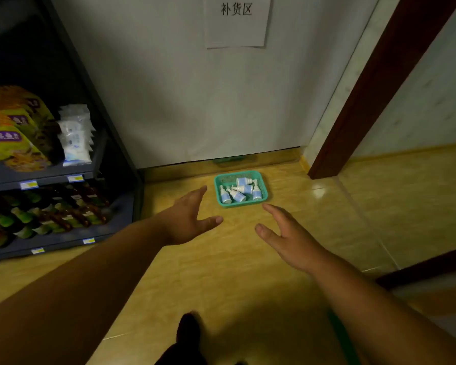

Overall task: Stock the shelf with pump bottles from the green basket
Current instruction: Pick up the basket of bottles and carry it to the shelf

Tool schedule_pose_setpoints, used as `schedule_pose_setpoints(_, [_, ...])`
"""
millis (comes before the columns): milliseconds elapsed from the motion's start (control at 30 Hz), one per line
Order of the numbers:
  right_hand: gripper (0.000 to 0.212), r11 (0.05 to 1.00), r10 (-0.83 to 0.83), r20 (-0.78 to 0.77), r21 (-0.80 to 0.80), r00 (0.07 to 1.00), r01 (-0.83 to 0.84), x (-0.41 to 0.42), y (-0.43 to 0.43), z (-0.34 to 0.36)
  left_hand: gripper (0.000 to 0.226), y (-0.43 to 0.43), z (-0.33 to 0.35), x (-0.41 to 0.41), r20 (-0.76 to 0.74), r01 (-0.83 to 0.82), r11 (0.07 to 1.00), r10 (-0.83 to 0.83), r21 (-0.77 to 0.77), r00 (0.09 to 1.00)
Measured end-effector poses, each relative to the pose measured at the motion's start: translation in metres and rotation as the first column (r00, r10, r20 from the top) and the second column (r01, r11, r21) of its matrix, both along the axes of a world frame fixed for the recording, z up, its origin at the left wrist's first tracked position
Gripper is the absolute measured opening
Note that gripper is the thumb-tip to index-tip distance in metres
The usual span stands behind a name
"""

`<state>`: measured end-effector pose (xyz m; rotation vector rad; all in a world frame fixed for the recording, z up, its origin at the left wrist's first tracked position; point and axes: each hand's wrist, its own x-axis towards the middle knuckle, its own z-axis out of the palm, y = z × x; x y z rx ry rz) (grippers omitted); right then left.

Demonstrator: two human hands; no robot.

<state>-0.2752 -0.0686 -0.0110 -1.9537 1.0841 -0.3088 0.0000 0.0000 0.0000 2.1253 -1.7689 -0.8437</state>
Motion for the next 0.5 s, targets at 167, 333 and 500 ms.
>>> schedule_pose_setpoints(167, [0.078, 1.0, 0.0, -0.064, 0.03, 0.998, 0.002, 0.038, -0.036, -0.014, 0.101, -0.039, -0.017, 0.041, -0.002, -0.047, 0.999, 0.047, -0.011, 0.999])
schedule_pose_setpoints(333, [0.094, 0.998, 0.058, -0.196, 0.007, 0.979, -0.057, 0.093, -0.086, -0.026, 0.1, -0.082, -0.033, 0.102, -0.057, -0.085, 0.996, 0.084, -0.028, 0.995])
schedule_pose_setpoints(500, [0.088, 0.998, 0.063, -0.268, 0.0, 0.961, -0.066, 0.15, -0.134, -0.041, 0.096, -0.13, -0.047, 0.161, -0.096, -0.105, 0.994, 0.106, 0.016, 0.99])
